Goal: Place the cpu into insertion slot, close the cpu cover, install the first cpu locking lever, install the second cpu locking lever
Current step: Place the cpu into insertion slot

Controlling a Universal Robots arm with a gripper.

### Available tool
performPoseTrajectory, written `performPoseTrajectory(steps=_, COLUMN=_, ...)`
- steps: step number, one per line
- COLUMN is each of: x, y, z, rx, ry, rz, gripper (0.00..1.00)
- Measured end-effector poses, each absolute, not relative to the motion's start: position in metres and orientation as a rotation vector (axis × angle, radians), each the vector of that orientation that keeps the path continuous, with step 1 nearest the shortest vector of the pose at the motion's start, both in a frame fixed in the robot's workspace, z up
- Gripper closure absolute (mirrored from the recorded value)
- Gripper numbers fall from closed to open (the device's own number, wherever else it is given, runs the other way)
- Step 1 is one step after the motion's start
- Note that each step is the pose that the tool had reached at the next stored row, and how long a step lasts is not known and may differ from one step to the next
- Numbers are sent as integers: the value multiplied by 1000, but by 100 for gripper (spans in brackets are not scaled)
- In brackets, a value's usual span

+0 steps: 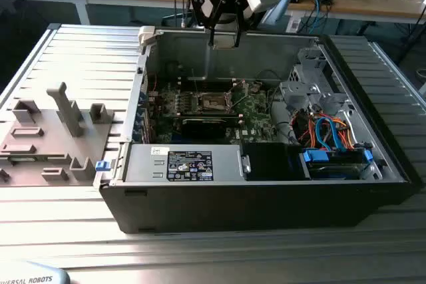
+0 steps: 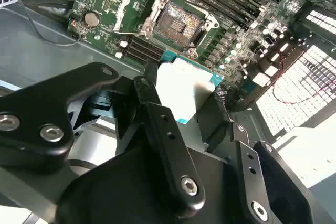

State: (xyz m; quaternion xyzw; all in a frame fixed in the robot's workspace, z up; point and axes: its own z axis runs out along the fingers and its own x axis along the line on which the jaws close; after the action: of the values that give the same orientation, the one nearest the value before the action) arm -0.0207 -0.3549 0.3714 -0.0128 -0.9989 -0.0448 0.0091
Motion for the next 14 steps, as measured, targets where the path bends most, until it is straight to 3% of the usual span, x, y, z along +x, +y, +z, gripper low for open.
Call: performPoseTrajectory(steps=14, x=-21, y=-355, z=366, rx=-40, ry=-3120, rz=-140, gripper=46)
